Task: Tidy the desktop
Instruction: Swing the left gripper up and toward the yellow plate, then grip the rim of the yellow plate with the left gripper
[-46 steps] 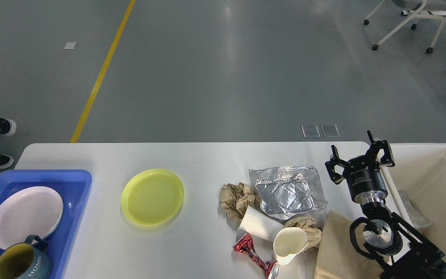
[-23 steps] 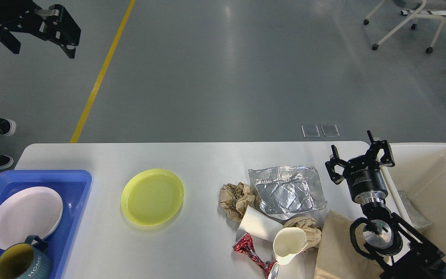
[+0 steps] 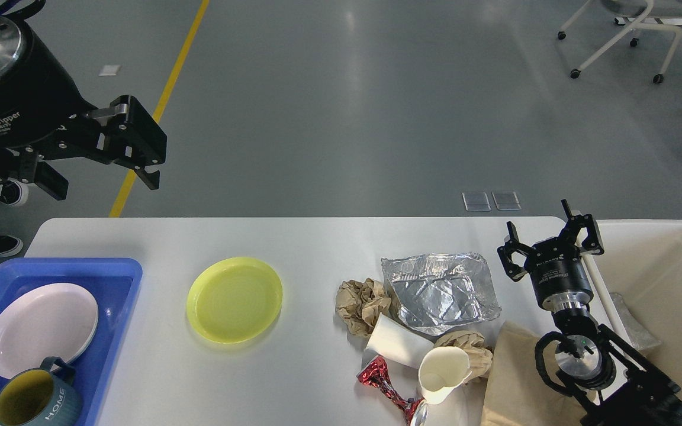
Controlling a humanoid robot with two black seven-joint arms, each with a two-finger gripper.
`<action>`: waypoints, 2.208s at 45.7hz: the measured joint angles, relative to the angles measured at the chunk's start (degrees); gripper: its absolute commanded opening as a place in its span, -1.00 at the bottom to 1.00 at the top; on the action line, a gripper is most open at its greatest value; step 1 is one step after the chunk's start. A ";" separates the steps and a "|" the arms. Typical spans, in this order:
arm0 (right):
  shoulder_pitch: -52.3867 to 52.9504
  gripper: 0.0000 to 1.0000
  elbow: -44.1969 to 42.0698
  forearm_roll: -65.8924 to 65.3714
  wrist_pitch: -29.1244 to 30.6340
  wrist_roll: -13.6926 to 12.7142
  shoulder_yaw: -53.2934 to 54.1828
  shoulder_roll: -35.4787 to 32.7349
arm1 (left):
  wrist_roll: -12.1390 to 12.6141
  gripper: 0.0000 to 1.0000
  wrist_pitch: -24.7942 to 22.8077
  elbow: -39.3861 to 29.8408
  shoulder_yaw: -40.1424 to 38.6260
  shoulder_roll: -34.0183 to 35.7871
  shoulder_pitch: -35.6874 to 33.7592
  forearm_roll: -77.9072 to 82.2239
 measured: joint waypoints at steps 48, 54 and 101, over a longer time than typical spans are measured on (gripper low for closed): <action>0.00 1.00 0.00 0.00 0.00 0.00 0.00 -0.04 | 0.30 0.91 24.22 6.02 -3.16 1.33 37.88 -9.37; 0.00 1.00 0.00 0.00 0.01 0.00 0.00 -0.03 | 0.70 0.91 32.05 6.76 -5.64 1.65 44.74 -13.23; 0.00 1.00 0.00 0.00 -0.02 0.00 0.00 0.05 | 8.99 0.87 52.54 30.46 -30.94 10.27 83.29 -18.51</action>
